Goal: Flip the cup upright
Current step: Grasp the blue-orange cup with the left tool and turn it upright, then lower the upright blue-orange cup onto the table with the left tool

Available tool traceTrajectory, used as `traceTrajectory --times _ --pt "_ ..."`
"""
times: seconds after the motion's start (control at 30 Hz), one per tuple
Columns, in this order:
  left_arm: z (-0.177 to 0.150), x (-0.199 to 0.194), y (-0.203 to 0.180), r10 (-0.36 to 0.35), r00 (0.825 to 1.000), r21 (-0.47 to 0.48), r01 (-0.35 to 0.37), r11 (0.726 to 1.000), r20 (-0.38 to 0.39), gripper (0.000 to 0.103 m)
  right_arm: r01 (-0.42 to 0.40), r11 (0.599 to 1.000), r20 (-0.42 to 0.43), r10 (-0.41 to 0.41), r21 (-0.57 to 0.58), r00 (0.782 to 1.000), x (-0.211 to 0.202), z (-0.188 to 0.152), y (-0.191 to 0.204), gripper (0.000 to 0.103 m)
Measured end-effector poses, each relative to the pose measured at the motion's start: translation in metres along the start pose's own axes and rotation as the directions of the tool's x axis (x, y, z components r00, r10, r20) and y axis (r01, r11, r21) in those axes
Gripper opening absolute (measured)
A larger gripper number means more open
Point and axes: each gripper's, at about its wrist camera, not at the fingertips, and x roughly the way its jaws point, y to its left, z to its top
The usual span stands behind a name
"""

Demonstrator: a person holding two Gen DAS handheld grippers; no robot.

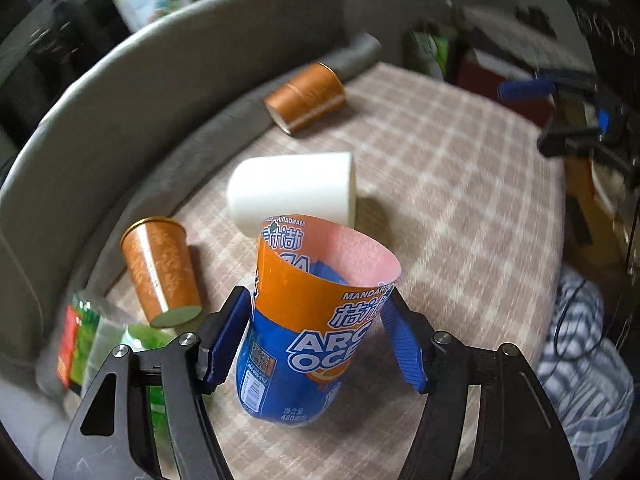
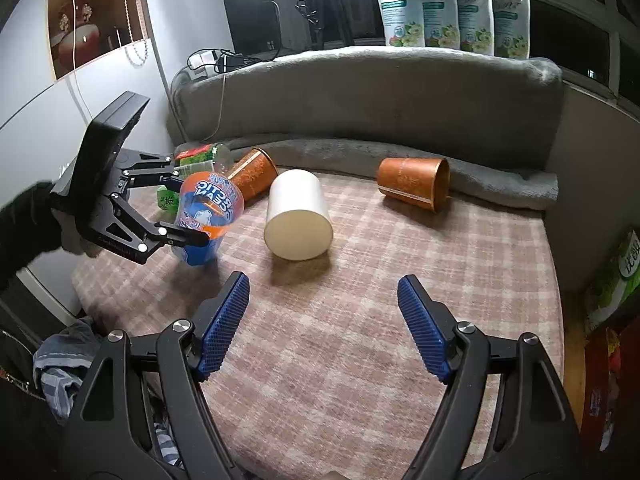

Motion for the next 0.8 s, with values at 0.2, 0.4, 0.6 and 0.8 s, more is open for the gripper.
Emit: traceTrajectory --times 0.2,0.4,0.6,0.8 --pt "-0.013 -0.025 0.004 -0.002 0.990 -0.166 0.025 0.986 0.138 0.066 -0.016 1.000 0.008 0.016 -0.011 1.000 0.005 0.005 0.010 0.079" --pt "-0.022 -0.033 0.006 0.037 0.974 -0.249 0.021 0.968 0.223 0.065 -0.029 0.999 0.016 0.030 -0.029 0.999 0.007 0.008 0.022 0.079" --pt "-0.028 -0.040 0.009 0.055 0.958 -0.312 0.037 0.949 0.282 0.065 -0.035 0.999 0.018 0.036 -0.036 0.999 0.010 0.010 0.028 0.079" --pt "-0.036 -0.045 0.010 0.072 0.947 -0.353 0.046 0.934 0.312 0.065 -0.041 0.999 0.030 0.042 -0.035 0.999 0.011 0.014 0.033 0.079"
